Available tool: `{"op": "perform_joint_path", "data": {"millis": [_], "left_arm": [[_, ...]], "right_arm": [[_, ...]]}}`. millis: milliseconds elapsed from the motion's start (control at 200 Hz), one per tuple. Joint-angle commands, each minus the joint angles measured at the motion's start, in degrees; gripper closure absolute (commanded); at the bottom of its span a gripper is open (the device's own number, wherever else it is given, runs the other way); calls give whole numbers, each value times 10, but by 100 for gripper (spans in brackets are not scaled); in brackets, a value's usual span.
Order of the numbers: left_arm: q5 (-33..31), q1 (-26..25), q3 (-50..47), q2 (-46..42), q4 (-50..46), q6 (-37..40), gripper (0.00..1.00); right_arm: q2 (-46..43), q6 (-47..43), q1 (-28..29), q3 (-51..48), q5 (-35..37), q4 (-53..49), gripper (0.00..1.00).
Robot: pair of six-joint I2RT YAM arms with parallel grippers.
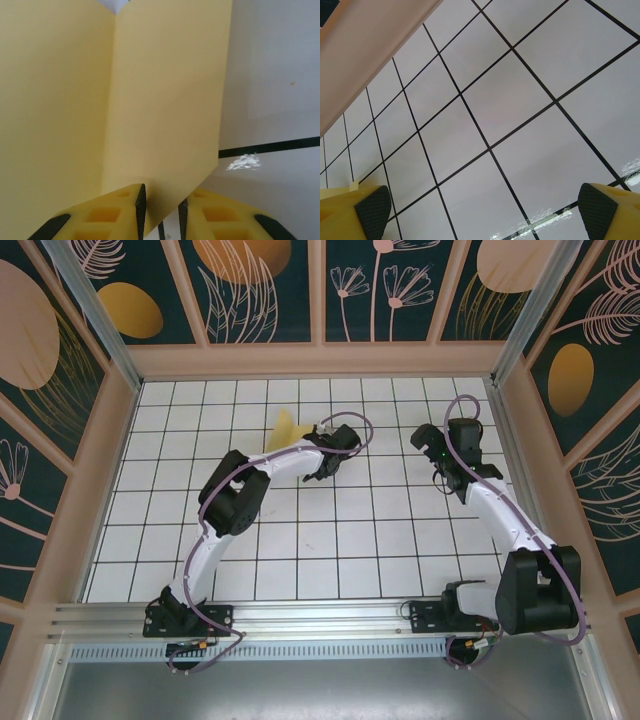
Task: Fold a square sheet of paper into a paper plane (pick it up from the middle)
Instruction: Turn over the paper at the center of the table.
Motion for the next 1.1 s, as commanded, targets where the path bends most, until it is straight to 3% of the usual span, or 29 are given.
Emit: {"op": "perform_joint_path", "data": {"millis": [0,105,260,470,731,901,1091], "left_arm": [[36,-1,14,-2,-5,-13,70],[70,-1,19,-21,-4,-19,67],[187,-1,2,-95,34,-25,60],[323,10,-62,-205,135,-46,48],[433,123,-236,-302,283,-146,46],[472,179,-309,-300,334,-175,52],[470,211,-301,-239,344,-162,66]], "right_arm": [[7,6,-3,-6,-23,0,2],[9,5,-5,-5,-28,-1,2],[15,-2,-4,-5,-45,3,2],[43,-22,0,-3,-126,27,2],[112,-24,65,23,-221,62,1],[173,6,137,59,-244,77,3],[238,34,190,97,-258,91,9]]}}
